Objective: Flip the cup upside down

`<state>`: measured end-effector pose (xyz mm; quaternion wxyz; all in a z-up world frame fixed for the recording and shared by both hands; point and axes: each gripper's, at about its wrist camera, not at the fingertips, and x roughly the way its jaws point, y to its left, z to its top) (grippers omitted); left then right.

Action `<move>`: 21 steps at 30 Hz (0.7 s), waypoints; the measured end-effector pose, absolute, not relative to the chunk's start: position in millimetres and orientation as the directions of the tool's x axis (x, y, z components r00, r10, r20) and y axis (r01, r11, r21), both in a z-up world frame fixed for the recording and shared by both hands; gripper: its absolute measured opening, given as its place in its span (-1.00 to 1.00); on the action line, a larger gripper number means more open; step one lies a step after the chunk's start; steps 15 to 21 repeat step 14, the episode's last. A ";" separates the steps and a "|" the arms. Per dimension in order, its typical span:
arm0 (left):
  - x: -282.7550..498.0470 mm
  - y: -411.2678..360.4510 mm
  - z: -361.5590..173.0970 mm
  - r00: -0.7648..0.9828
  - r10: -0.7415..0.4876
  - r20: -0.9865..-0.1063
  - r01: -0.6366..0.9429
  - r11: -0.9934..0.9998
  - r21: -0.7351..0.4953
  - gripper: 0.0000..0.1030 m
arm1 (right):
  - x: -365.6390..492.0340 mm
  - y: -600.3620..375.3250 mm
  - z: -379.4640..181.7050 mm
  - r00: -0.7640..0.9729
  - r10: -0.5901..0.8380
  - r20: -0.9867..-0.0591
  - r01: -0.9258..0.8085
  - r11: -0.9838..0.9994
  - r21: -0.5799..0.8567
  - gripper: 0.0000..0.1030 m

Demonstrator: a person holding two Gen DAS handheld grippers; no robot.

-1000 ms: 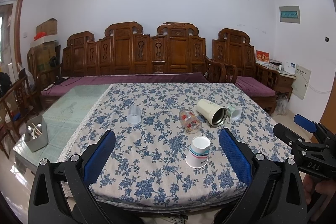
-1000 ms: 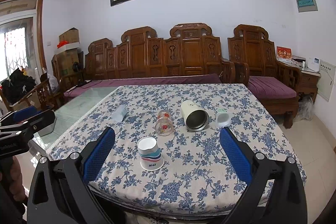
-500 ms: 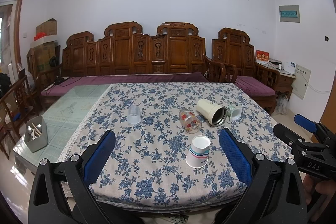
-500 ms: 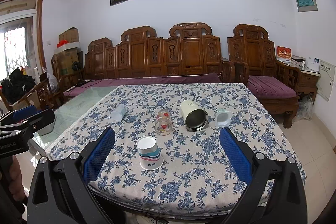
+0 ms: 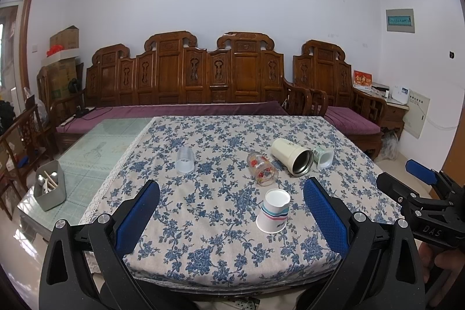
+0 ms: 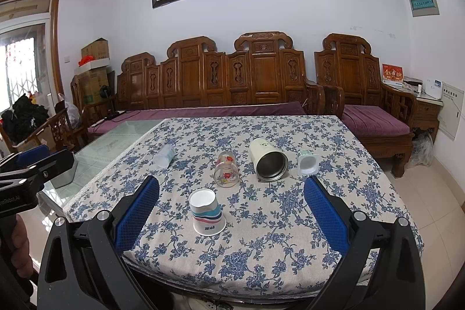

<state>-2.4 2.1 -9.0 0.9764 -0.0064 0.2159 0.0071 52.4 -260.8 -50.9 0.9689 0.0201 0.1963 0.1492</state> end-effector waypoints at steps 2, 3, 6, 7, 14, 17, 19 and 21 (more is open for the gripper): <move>-2.3 1.9 -9.1 0.906 0.011 -0.422 -0.017 1.000 -0.009 0.85 | 52.6 -260.6 -50.7 0.878 0.297 -0.375 -0.281 0.955 0.097 0.95; -2.4 2.1 -9.0 0.906 0.012 -0.422 -0.017 1.000 -0.008 0.85 | 52.5 -260.3 -50.5 0.878 0.297 -0.375 -0.281 0.955 0.099 0.95; -2.3 2.1 -9.0 0.906 0.012 -0.423 -0.017 1.000 -0.008 0.85 | 52.4 -261.2 -51.9 0.878 0.298 -0.375 -0.281 0.954 0.099 0.95; -2.5 2.2 -9.1 0.907 0.012 -0.422 -0.017 1.000 -0.008 0.85 | 52.1 -260.5 -51.4 0.878 0.297 -0.374 -0.281 0.955 0.099 0.95; -2.6 1.6 -10.4 0.906 0.013 -0.423 -0.017 1.000 -0.008 0.85 | 52.2 -260.5 -51.5 0.878 0.297 -0.375 -0.281 0.955 0.098 0.95; -2.6 1.6 -10.4 0.906 0.013 -0.423 -0.017 1.000 -0.008 0.85 | 52.2 -260.5 -51.5 0.878 0.297 -0.375 -0.281 0.955 0.098 0.95; -2.6 1.6 -10.4 0.906 0.013 -0.423 -0.017 1.000 -0.008 0.85 | 52.2 -260.5 -51.5 0.878 0.297 -0.375 -0.281 0.955 0.098 0.95; -2.6 1.6 -10.4 0.906 0.013 -0.423 -0.017 1.000 -0.008 0.85 | 52.2 -260.5 -51.5 0.878 0.297 -0.375 -0.281 0.955 0.098 0.95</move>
